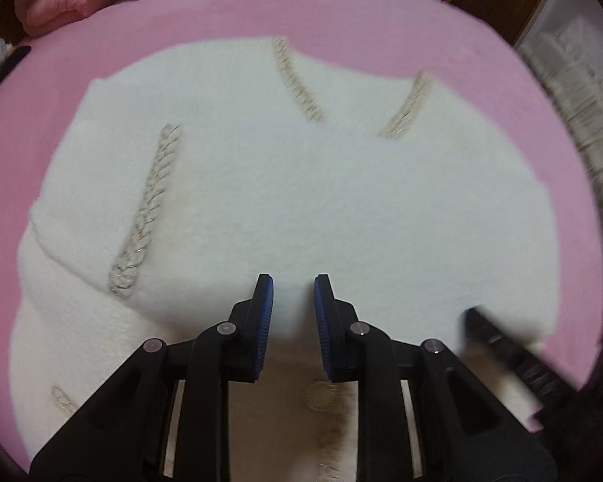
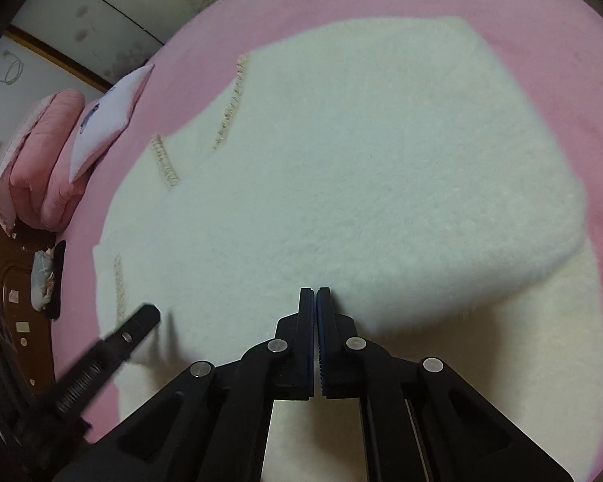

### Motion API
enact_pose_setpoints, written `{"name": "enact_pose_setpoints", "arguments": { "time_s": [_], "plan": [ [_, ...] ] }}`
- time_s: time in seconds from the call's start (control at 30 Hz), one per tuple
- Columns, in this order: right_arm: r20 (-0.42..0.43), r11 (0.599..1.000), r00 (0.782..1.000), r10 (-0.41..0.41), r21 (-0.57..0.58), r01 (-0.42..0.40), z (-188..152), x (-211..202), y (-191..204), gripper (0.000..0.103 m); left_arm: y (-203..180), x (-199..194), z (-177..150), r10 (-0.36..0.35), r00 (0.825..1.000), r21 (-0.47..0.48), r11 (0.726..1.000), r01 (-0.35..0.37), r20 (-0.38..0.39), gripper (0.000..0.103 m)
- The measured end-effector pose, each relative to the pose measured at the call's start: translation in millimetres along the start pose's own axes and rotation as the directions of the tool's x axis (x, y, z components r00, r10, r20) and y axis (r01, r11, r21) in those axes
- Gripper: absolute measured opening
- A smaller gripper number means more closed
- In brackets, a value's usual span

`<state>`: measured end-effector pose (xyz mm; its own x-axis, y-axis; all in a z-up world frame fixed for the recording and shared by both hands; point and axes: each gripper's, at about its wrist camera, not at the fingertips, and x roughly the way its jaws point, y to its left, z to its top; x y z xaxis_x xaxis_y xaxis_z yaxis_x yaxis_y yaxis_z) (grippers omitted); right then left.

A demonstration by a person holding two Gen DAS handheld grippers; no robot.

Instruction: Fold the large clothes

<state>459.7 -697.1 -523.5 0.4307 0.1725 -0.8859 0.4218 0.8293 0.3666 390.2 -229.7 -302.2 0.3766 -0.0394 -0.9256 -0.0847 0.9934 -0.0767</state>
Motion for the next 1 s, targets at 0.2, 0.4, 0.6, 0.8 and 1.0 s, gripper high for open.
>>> {"name": "enact_pose_setpoints", "arguments": {
  "time_s": [0.2, 0.4, 0.6, 0.8, 1.0],
  "plan": [
    [0.108, 0.967, 0.964, -0.243, -0.05, 0.25, 28, -16, -58, 0.0, 46, 11, 17, 0.097, 0.994, 0.04, 0.994, -0.099, 0.05, 0.018],
    [0.09, 0.977, 0.973, -0.214, -0.007, 0.215, 40, -26, -118, 0.0, 64, 5, 6, 0.058, 0.996, 0.065, 0.996, -0.063, 0.066, 0.018],
    [0.174, 0.948, 0.952, -0.252, -0.154, 0.279, 35, -22, -69, 0.0, 27, -14, 9, -0.017, 0.997, 0.164, 0.986, 0.004, 0.08, 0.018],
    [0.041, 0.977, 0.993, 0.109, -0.187, -0.1, 54, 17, -50, 0.0, -2, 9, 38, -0.197, 0.98, 0.113, 0.974, 0.194, 0.021, 0.018],
    [0.059, 0.98, 0.985, 0.162, -0.128, -0.153, 96, 31, -77, 0.0, 8, 34, 82, -0.102, 0.992, 0.072, 0.993, 0.097, 0.071, 0.018]
  ]
}}
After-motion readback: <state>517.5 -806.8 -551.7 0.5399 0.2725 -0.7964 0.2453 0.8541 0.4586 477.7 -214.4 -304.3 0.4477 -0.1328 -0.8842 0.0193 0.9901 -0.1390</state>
